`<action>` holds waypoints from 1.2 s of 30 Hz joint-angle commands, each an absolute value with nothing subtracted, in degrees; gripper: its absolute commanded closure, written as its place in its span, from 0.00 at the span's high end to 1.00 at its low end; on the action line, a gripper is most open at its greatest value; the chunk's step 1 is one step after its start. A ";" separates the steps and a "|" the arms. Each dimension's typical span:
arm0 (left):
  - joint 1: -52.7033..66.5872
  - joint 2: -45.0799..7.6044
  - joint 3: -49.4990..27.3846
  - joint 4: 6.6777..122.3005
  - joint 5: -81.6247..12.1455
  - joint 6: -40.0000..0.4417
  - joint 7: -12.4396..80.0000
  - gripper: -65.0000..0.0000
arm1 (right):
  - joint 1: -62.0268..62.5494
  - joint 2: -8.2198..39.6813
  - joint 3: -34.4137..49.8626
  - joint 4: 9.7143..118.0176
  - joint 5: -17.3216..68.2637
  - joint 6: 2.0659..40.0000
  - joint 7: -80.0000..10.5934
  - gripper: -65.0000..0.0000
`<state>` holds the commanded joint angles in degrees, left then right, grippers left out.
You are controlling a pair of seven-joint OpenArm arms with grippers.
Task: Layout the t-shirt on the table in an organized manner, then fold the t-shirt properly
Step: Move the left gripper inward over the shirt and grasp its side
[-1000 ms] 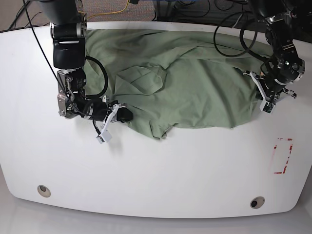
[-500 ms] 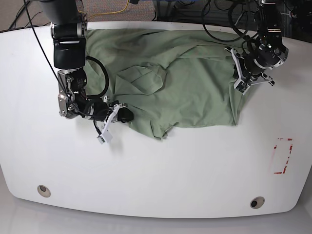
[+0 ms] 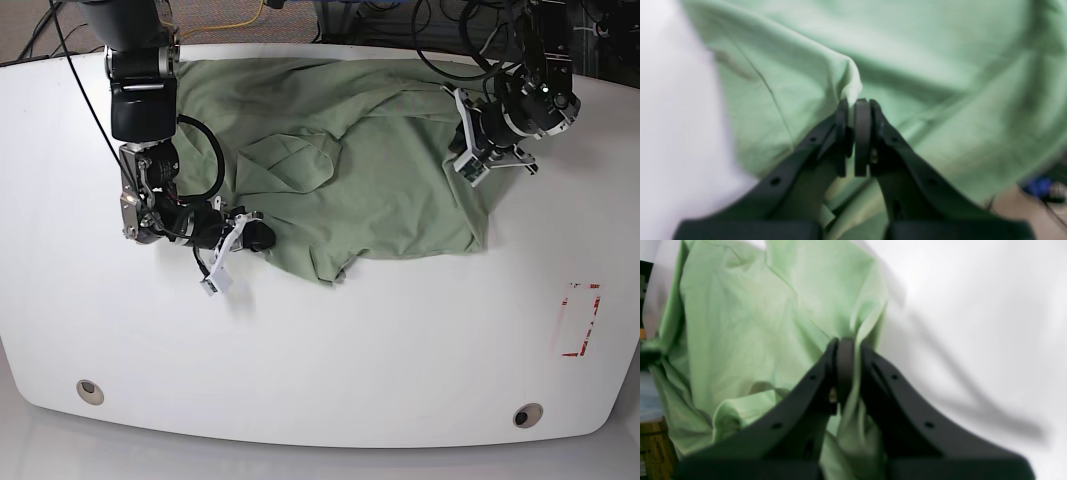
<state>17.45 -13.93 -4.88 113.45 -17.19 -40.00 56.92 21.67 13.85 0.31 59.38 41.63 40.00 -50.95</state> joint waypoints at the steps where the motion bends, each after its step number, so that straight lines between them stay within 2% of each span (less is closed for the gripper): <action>1: 17.36 -14.20 -4.62 113.71 -18.24 -40.00 57.10 0.00 | 21.67 13.85 0.31 59.38 41.63 40.00 -50.95 0.04; 6: 17.19 -14.20 -8.66 113.80 -22.46 -40.00 57.27 0.01 | 21.67 13.85 0.31 59.38 41.63 40.00 -50.95 0.04; 8: 17.19 -14.37 -9.71 113.80 -25.01 -40.00 57.27 0.06 | 21.67 13.85 0.31 59.30 41.63 40.00 -50.95 0.04; 9: 17.27 -14.81 -10.24 113.80 -26.42 -40.00 57.27 0.12 | 21.67 13.85 0.31 59.30 41.63 40.00 -50.95 0.04; 10: 17.54 -15.87 -10.86 113.80 -28.62 -40.00 57.45 0.21 | 21.67 13.85 0.31 59.30 41.63 40.00 -50.95 0.04; 11: 17.54 -16.40 -11.12 113.80 -29.58 -40.00 57.63 0.25 | 21.67 13.85 0.31 59.30 41.63 40.00 -50.95 0.04; 12: 17.54 -17.45 -11.74 113.71 -32.40 -40.00 58.33 0.36 | 21.67 13.76 0.31 59.30 41.63 40.00 -50.95 0.04; 15: 17.54 -18.68 -13.76 113.63 -39.25 -40.00 59.47 0.60 | 21.67 13.67 0.31 59.30 41.63 40.00 -50.95 0.04; 17: 17.63 -18.86 -15.60 113.54 -42.95 -40.00 59.74 0.68 | 21.67 13.67 0.31 59.30 41.54 40.00 -50.95 0.04; 20: 17.63 -18.86 -19.12 113.19 -46.46 -40.00 59.74 0.69 | 21.67 13.58 0.31 59.21 41.54 40.00 -50.95 0.04; 25: 17.27 -19.47 -25.71 108.35 -47.25 -40.00 59.74 0.70 | 21.67 13.49 0.31 59.21 41.54 40.00 -50.95 0.04; 33: 14.46 -19.56 -28.35 91.74 -46.11 -40.00 59.65 0.70 | 21.58 13.41 0.31 59.21 41.54 40.00 -50.95 0.04; 36: 14.29 -19.56 -28.35 88.92 -45.93 -40.00 59.56 0.70 | 21.58 13.41 0.31 59.21 41.54 40.00 -50.95 0.04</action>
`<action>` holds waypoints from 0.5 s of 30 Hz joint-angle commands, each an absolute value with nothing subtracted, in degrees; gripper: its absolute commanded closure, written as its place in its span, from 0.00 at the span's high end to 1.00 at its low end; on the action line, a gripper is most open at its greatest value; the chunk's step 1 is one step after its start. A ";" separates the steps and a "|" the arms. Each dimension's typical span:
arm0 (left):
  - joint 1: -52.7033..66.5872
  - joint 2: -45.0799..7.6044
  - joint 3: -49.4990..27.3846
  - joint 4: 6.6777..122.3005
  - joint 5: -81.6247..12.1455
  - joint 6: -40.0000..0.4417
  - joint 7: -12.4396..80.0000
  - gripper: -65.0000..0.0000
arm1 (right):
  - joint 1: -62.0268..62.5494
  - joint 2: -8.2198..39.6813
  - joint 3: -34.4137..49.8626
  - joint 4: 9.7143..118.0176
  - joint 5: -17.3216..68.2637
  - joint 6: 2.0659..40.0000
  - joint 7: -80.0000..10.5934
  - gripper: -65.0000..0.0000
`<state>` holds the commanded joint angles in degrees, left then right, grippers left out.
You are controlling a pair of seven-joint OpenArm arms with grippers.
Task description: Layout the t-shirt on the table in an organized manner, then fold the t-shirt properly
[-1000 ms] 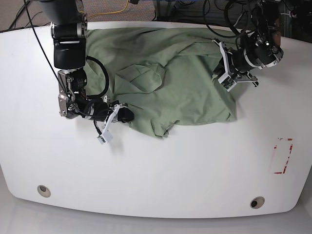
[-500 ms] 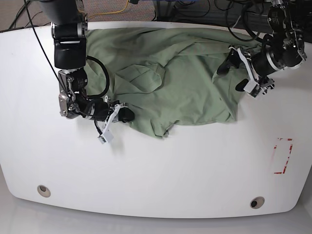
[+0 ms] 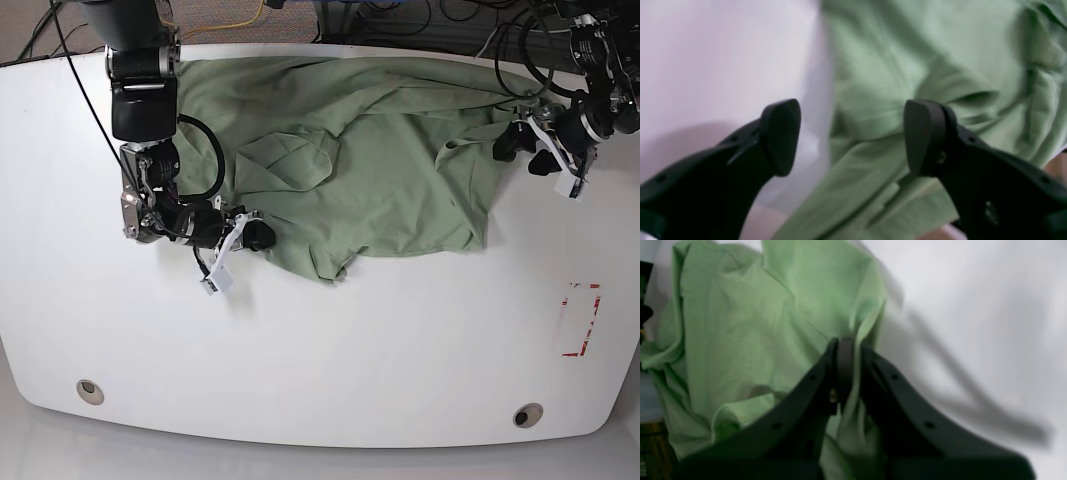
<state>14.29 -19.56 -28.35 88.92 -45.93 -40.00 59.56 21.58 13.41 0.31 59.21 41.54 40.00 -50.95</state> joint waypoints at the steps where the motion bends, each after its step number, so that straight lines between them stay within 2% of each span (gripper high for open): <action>1: 14.11 -19.56 -28.18 88.75 -45.93 -40.00 59.56 0.70 | 21.58 13.41 0.31 59.21 41.54 40.00 -50.95 0.04; 15: 13.23 -19.21 -22.73 88.48 -45.85 -40.00 59.56 0.69 | 21.49 13.41 0.31 59.21 41.54 40.00 -50.95 0.04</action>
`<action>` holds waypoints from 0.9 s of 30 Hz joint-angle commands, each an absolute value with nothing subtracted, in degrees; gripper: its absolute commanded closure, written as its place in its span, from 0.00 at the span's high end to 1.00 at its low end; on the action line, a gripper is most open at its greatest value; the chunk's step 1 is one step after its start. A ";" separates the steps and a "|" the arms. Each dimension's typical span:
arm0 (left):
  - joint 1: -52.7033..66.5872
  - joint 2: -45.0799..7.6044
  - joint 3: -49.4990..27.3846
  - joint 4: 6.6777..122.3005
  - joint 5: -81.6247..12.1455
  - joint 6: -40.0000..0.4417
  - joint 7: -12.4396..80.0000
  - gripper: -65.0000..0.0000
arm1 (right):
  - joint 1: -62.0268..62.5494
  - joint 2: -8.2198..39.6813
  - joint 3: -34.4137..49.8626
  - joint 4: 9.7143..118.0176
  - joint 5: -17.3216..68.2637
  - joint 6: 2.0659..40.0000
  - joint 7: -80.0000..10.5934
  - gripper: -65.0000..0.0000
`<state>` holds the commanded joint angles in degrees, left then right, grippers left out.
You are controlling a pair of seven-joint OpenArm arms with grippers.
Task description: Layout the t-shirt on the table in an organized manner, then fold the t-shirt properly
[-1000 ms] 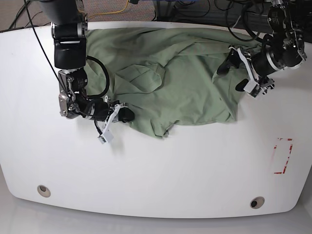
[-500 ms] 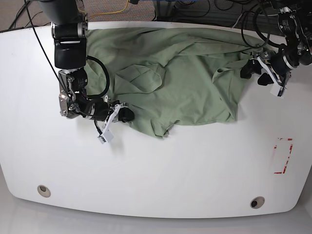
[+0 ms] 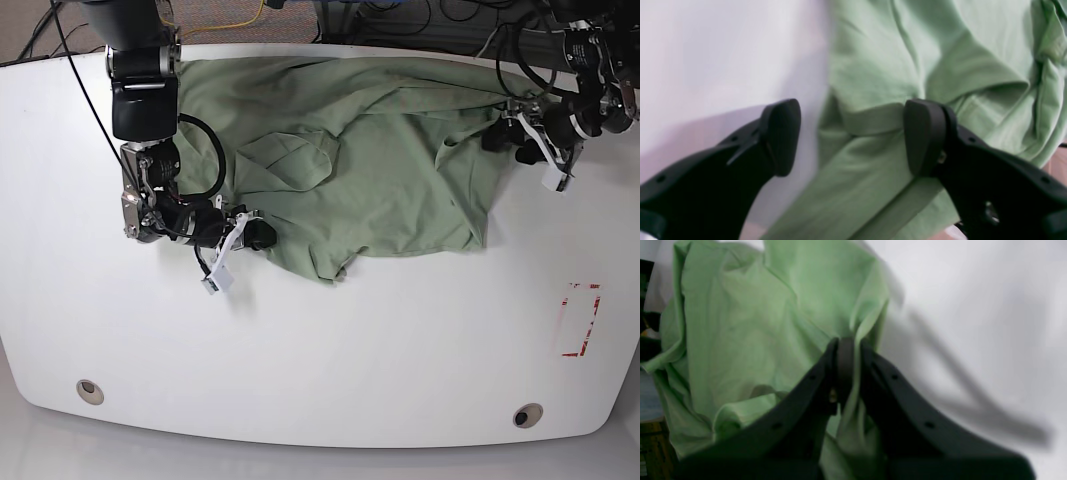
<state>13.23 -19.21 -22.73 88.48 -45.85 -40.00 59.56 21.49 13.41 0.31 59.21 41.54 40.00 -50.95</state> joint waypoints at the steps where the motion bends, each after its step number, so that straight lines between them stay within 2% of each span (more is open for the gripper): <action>1: 13.23 -19.21 -22.29 88.57 -46.02 -40.00 59.56 0.69 | 21.49 13.41 0.31 59.21 41.54 40.00 -50.95 0.04; 4: 13.23 -19.12 -21.49 88.84 -46.02 -40.00 59.56 0.68 | 21.49 13.41 0.31 59.21 41.54 40.00 -50.95 0.04; 9: 13.23 -18.07 -20.09 88.92 -45.93 -40.00 59.56 0.59 | 21.49 13.41 0.31 59.21 41.54 40.00 -50.95 0.04; 27: 12.18 -17.63 -20.35 89.10 -46.11 -40.00 59.56 0.58 | 21.49 13.41 0.31 59.21 41.54 40.00 -50.95 0.04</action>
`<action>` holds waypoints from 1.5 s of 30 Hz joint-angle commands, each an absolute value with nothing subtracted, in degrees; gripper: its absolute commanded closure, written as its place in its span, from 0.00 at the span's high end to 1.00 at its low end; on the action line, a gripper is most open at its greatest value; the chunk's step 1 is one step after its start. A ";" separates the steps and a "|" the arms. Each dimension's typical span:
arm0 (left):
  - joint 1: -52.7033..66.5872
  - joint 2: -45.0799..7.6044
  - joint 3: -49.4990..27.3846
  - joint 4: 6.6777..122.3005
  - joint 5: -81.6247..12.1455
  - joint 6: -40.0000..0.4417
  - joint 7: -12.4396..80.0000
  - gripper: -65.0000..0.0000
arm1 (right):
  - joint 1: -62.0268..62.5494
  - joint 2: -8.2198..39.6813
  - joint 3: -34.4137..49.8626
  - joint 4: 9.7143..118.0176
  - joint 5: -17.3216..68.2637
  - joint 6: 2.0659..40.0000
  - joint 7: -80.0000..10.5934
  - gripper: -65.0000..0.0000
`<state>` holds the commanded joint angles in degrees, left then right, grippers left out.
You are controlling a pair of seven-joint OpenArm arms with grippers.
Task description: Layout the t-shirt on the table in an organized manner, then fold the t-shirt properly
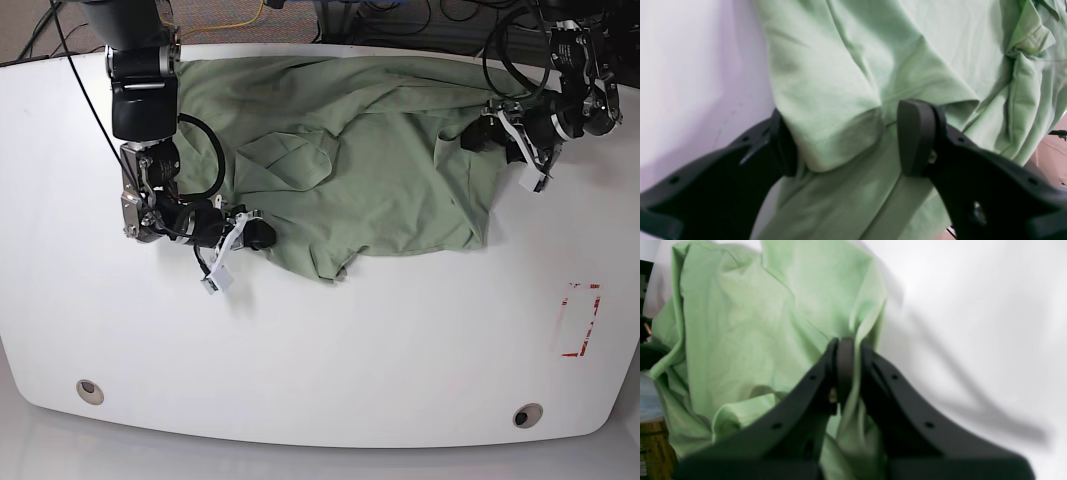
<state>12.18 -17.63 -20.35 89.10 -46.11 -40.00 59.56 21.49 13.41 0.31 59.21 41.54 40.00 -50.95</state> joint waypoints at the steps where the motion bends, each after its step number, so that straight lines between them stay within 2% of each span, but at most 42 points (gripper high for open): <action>1: 12.09 -17.71 -20.44 89.10 -46.11 -40.00 59.56 0.58 | 21.49 13.41 0.31 59.21 41.54 40.00 -50.95 0.04; 8: 12.00 -17.71 -23.08 89.10 -46.11 -40.00 59.65 0.58 | 21.49 13.41 0.31 59.21 41.54 40.00 -50.95 0.04; 35: 12.09 -17.71 -22.73 91.38 -45.76 -40.00 59.65 0.57 | 21.49 13.32 0.31 59.12 41.54 40.00 -50.86 0.04; 37: 12.09 -17.71 -22.73 91.38 -45.76 -40.00 59.65 0.50 | 21.49 13.32 0.31 59.12 41.54 40.00 -50.86 0.04; 41: 12.00 -17.63 -22.64 91.30 -45.76 -40.00 59.65 0.22 | 21.49 13.32 0.31 59.12 41.54 40.00 -50.86 0.04; 43: 12.00 -17.63 -22.64 91.30 -45.76 -40.00 59.65 0.17 | 21.49 13.32 0.31 59.12 41.54 40.00 -50.86 0.04; 45: 12.00 -17.63 -22.20 91.30 -45.76 -40.00 59.65 0.17 | 21.49 13.32 0.31 59.12 41.54 40.00 -50.86 0.04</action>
